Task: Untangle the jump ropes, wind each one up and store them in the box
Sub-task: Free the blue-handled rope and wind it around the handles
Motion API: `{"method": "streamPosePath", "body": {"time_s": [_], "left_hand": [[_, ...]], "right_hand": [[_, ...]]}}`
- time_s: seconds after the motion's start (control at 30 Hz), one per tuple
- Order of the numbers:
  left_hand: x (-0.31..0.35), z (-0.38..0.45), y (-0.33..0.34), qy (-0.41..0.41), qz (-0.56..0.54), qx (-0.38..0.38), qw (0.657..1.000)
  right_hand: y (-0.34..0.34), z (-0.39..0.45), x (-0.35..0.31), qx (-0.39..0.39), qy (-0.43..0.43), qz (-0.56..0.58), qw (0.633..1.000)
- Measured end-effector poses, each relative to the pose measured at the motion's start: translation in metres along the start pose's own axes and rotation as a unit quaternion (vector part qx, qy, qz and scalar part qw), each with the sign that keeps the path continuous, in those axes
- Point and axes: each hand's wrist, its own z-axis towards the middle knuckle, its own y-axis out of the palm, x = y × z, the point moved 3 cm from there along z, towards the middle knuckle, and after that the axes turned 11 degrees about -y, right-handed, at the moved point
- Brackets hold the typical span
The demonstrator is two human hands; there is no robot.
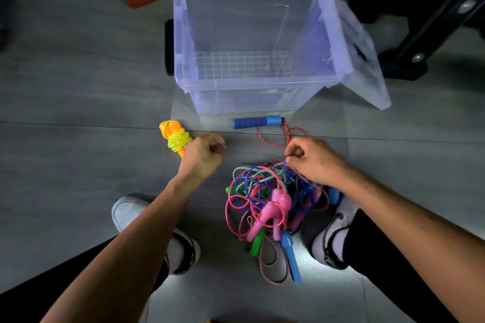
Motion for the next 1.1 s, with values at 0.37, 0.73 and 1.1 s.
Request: {"method": "streamPosePath", "body": {"time_s": [0.37, 0.73, 1.1], "left_hand": [[0.04, 0.089, 0.116, 0.091, 0.424, -0.04, 0.9], [0.057, 0.044, 0.112, 0.044, 0.526, -0.148, 0.837], [0.046, 0.045, 0.15, -0.025, 0.345, -0.094, 0.934]], "right_hand": [[-0.026, 0.001, 0.083, 0.032, 0.067, 0.047, 0.996], [-0.042, -0.011, 0.085, 0.035, 0.102, 0.067, 0.992], [-0.015, -0.022, 0.088, 0.009, 0.093, 0.067, 0.993]]}}
